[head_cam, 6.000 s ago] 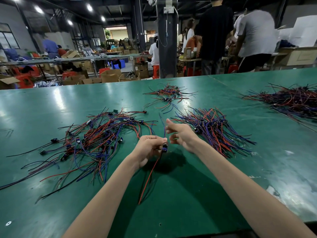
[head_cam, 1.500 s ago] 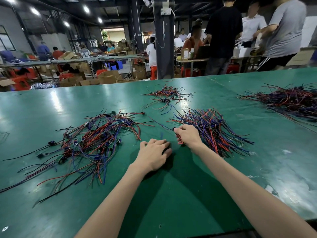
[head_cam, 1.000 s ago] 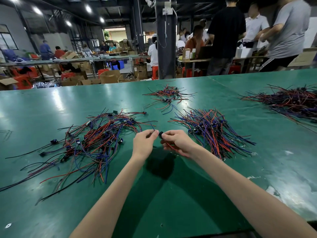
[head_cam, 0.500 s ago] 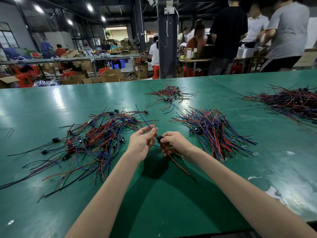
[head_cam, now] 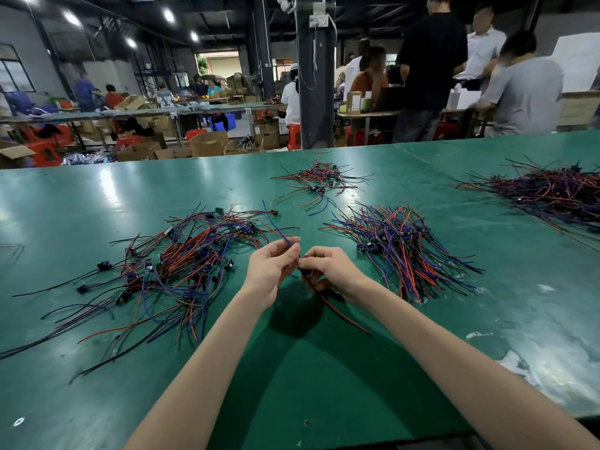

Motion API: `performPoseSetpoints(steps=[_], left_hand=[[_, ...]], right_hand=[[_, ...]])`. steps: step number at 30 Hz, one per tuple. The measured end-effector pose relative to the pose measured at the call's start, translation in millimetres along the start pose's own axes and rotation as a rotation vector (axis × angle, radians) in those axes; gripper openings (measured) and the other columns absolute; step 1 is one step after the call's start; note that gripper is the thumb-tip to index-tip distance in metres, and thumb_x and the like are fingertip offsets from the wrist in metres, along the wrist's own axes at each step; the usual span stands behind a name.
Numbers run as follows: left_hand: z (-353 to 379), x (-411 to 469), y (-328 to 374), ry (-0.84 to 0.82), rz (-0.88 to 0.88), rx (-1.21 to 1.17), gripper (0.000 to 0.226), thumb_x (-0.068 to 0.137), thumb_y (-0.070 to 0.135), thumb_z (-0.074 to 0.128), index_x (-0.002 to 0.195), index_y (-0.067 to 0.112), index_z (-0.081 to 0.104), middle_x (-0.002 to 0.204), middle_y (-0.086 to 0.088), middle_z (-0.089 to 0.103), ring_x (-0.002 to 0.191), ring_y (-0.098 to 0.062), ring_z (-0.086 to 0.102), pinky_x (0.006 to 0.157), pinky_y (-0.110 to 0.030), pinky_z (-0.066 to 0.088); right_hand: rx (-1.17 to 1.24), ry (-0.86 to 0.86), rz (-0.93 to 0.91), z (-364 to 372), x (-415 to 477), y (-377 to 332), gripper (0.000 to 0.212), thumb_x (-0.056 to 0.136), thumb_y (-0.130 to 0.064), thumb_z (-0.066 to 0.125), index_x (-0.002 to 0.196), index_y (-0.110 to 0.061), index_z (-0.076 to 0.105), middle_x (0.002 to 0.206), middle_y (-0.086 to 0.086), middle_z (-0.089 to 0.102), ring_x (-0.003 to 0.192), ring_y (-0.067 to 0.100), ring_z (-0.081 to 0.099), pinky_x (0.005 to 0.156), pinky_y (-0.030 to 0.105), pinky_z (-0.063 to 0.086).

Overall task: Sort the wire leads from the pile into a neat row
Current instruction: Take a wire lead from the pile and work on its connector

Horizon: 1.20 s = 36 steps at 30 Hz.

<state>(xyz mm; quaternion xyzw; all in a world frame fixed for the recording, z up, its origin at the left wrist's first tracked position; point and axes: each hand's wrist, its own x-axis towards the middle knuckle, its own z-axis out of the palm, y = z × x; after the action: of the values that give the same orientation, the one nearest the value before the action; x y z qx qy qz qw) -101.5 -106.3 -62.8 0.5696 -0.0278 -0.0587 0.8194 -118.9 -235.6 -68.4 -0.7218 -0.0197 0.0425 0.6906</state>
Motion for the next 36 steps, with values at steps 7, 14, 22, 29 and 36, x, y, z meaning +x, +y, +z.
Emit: performPoseSetpoints(steps=[7,14,22,29,36], left_hand=[[-0.9,-1.1,1.4,-0.003,0.029,0.053,0.013,0.086,-0.002,0.061,0.087,0.010,0.067,0.062,0.007,0.066,0.052,-0.001,0.059,0.058,-0.012,0.052],[-4.0,-1.2,3.2,-0.009,0.061,0.100,0.013,0.086,-0.002,0.061,0.087,0.010,0.067,0.059,0.008,0.066,0.052,-0.001,0.059,0.058,-0.014,0.052],[-5.2,-0.8,1.1,-0.012,0.086,0.195,0.012,0.084,0.000,0.065,0.090,0.009,0.069,0.063,0.007,0.067,0.055,-0.002,0.058,0.058,-0.013,0.049],[-6.4,-0.3,0.8,-0.010,0.084,0.192,0.011,0.084,0.001,0.066,0.084,0.012,0.069,0.060,0.007,0.065,0.059,-0.007,0.054,0.063,-0.019,0.045],[-7.2,0.1,1.6,0.008,0.077,0.185,0.008,0.086,0.002,0.065,0.089,0.008,0.068,0.058,0.009,0.066,0.051,0.000,0.057,0.055,-0.011,0.048]], right_hand=[[0.002,0.017,0.000,1.4,-1.0,0.3,0.020,0.087,-0.008,0.063,0.070,-0.010,0.051,0.063,0.010,0.053,0.049,0.019,0.056,0.045,0.024,0.049],[-0.010,-0.023,0.009,1.8,-2.4,-1.8,0.013,0.092,-0.011,0.053,0.085,-0.006,0.063,0.064,0.008,0.057,0.056,0.020,0.056,0.049,0.025,0.049],[-0.012,-0.027,0.023,2.7,-1.2,-1.7,0.015,0.089,-0.006,0.057,0.075,-0.008,0.058,0.069,0.010,0.057,0.062,0.022,0.058,0.062,0.039,0.056],[-0.002,-0.071,0.029,3.2,-4.8,-4.1,0.011,0.092,-0.005,0.054,0.082,-0.006,0.058,0.072,0.009,0.061,0.065,0.020,0.062,0.059,0.037,0.058],[0.051,-0.074,0.037,4.0,-5.1,-3.3,0.010,0.093,-0.006,0.055,0.084,-0.006,0.059,0.073,0.014,0.059,0.051,0.013,0.064,0.050,0.034,0.058]])
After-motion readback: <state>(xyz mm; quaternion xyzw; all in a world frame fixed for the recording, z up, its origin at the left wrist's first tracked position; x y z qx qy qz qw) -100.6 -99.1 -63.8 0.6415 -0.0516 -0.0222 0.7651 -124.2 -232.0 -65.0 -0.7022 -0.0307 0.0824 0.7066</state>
